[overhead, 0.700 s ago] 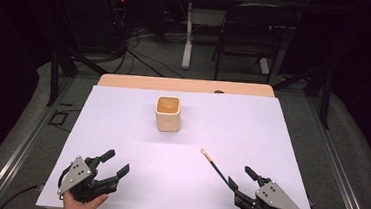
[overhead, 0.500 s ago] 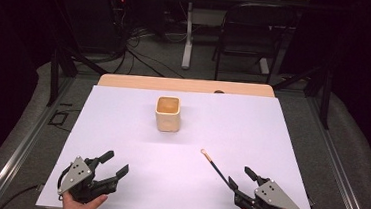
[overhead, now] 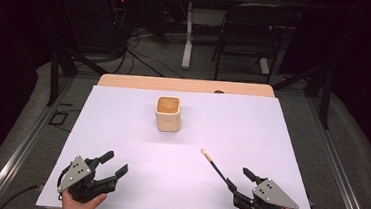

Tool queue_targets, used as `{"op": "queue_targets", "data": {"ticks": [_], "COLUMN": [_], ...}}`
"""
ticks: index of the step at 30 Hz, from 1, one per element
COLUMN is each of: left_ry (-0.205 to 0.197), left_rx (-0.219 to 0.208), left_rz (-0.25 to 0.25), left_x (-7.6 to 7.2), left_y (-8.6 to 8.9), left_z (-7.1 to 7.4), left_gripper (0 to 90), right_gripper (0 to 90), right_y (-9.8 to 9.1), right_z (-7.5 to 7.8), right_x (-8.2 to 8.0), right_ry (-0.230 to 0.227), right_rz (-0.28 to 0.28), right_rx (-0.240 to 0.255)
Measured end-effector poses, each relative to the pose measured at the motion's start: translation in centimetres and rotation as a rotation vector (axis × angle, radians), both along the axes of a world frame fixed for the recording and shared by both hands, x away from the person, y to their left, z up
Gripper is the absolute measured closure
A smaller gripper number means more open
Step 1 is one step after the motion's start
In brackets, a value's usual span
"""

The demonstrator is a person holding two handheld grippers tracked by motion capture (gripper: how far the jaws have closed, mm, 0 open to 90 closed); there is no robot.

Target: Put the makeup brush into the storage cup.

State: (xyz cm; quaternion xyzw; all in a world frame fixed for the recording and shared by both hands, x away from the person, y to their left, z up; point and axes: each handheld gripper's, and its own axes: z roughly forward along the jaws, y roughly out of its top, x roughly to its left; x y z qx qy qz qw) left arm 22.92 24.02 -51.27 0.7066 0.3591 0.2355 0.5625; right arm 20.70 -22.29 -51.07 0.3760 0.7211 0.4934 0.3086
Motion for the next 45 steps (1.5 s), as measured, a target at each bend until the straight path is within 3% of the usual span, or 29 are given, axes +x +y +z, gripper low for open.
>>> {"op": "queue_targets", "data": {"ticks": [3,8,12,19,30,33,45], "left_ry": [0.013,0.015,0.026,0.052,0.057,0.060,0.064], "left_rx": [-0.010,0.005,-0.002,-0.014,-0.001,0.005,0.003], "left_rz": [0.004,0.009,0.004,-0.010,0.005,-0.001,0.009], "left_x": [-0.1,-0.4,-0.2,0.1,0.2,0.1,0.2], "left_y": [0.0,-0.2,-0.3,-0.4,-0.3,-0.2,0.0], "left_z": [-0.1,-0.2,-0.3,-0.2,-0.3,-0.3,-0.3], "left_gripper": [33.2,33.2,33.2,34.3,35.6,36.3,36.3], "right_gripper": [38.8,38.7,36.5,36.0,40.4,39.9,37.9], "right_y": [0.3,0.4,0.2,0.1,0.5,0.6,1.4], "right_z": [0.0,0.0,0.8,1.0,2.0,2.5,3.4], "right_x": [0.2,0.3,0.6,1.5,1.8,1.9,3.3], "right_ry": [0.047,0.076,0.097,0.114,0.174,0.190,0.274], "right_rz": [0.012,0.023,-0.003,-0.013,0.031,0.036,0.060], "right_rx": [-0.011,-0.049,-0.004,0.016,-0.042,-0.088,-0.115]}}
